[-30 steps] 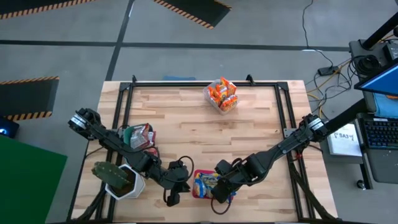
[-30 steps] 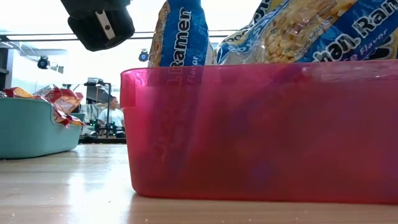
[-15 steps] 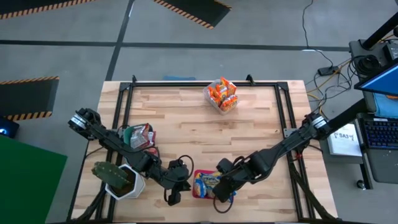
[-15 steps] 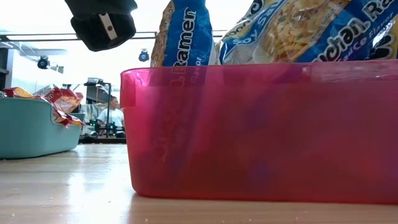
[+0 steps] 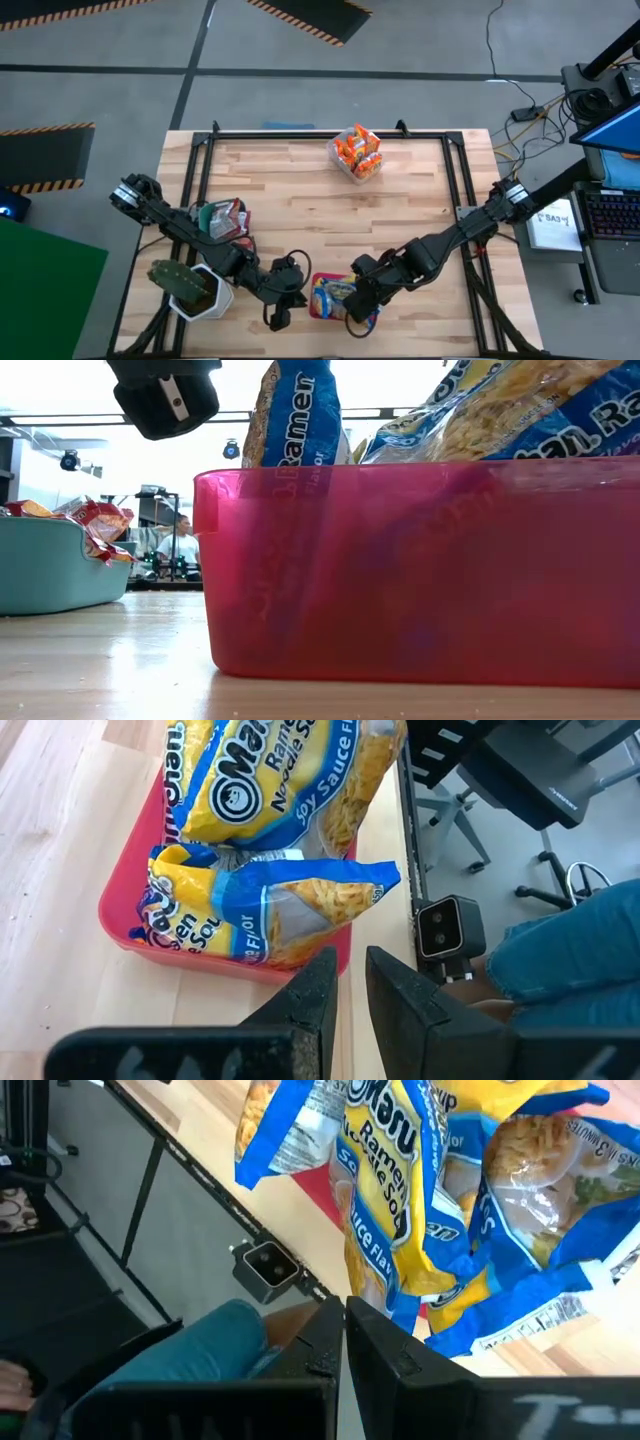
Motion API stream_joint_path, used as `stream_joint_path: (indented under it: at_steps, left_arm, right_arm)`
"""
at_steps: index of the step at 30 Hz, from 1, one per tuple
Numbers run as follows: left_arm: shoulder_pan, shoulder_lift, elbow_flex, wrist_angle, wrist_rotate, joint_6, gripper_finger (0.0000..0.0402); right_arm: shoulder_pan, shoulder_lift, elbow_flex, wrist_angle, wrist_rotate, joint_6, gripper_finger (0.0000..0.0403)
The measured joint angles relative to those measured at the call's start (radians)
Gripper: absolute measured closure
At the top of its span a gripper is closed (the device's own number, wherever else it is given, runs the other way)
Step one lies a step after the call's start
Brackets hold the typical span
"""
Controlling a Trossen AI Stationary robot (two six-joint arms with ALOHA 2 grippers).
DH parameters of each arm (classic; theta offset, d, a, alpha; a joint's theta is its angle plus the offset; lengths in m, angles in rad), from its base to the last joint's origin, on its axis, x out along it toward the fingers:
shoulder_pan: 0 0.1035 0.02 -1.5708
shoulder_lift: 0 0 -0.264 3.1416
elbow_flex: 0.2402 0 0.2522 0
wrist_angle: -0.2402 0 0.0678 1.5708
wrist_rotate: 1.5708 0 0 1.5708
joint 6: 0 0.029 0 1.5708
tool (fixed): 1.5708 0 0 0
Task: Sort Maruchan noodles
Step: Put the blue noodle pack into the red bin
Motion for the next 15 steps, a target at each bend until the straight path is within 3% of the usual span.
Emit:
stream_joint_path:
  at_steps: [15]
  left_arm:
    - [-0.004, 0.0, 0.001, 0.002, 0.0, 0.0, 0.0362]
  right_arm:
    - [-0.013, -0.019, 0.0, 0.022, -0.001, -0.001, 0.0394]
